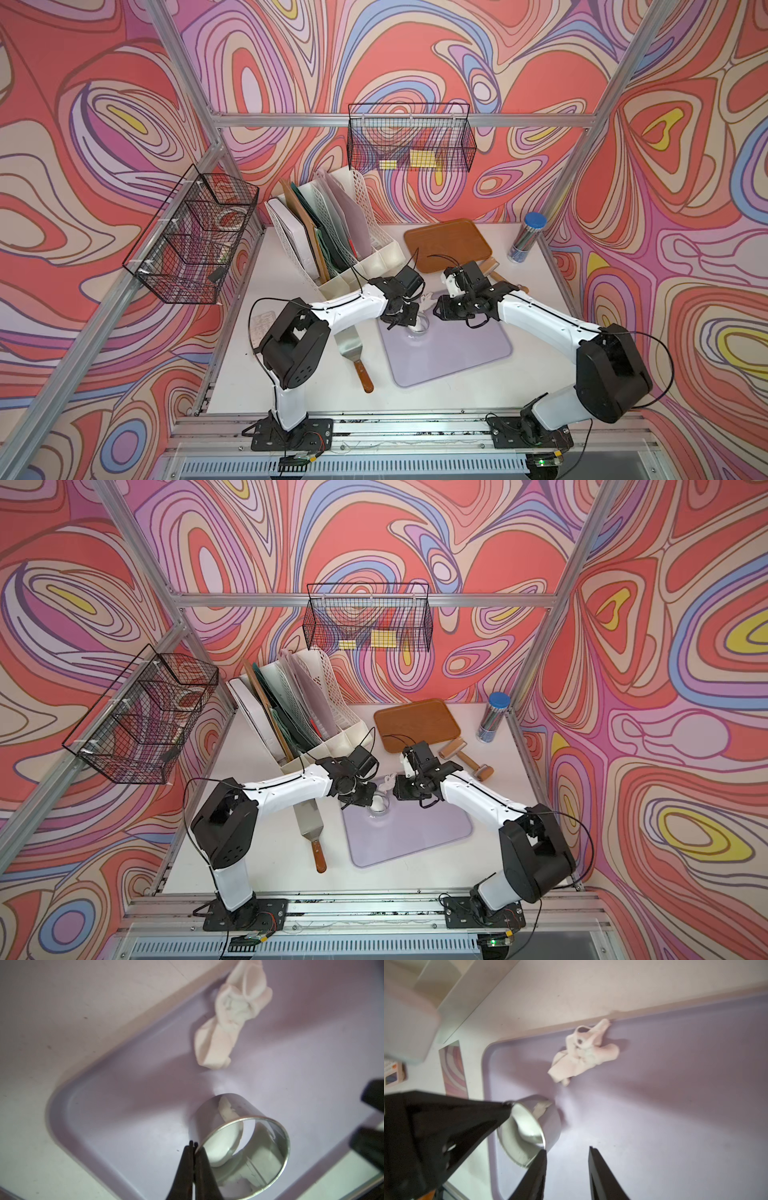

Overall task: Roll out the dumpling wrappers from the dough
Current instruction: Adjust the dumpling wrapper at the work surface, then pick up the dumpling mold from the work surface.

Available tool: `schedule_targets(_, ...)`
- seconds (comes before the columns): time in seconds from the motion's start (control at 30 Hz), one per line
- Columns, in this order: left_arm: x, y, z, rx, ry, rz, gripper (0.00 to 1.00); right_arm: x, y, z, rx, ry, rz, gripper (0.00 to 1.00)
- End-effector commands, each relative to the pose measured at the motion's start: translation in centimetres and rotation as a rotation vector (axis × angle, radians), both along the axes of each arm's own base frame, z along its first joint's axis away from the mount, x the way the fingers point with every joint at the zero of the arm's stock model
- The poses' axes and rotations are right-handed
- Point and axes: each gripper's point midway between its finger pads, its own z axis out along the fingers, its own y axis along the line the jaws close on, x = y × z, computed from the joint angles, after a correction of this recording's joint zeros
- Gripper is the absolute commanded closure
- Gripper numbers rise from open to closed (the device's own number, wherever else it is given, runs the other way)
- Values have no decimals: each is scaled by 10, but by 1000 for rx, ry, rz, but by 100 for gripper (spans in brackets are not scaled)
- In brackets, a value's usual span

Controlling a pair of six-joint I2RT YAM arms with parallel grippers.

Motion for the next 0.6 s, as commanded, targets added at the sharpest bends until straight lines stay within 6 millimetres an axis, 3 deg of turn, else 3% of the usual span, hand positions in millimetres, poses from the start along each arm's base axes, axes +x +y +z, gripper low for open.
schedule_targets(0.0, -4, -33, 19, -63, -33, -57, 100, -1, -31, 3, -13, 9, -90, 59)
schedule_targets(0.17, -5, -49, 3, -97, 12, -60, 100, -19, -8, 15, 140, 37, 2, 55)
schedule_targets(0.33, -1, -51, -5, -59, 16, -47, 100, -36, 3, 1, 164, 124, 40, 54)
schedule_targets(0.5, -2, -50, -6, -57, 22, -40, 100, -40, -19, -25, -28, 163, -25, 54)
schedule_targets(0.57, -2, -50, -5, -57, 20, -37, 100, -40, -19, -31, -46, 174, -25, 55)
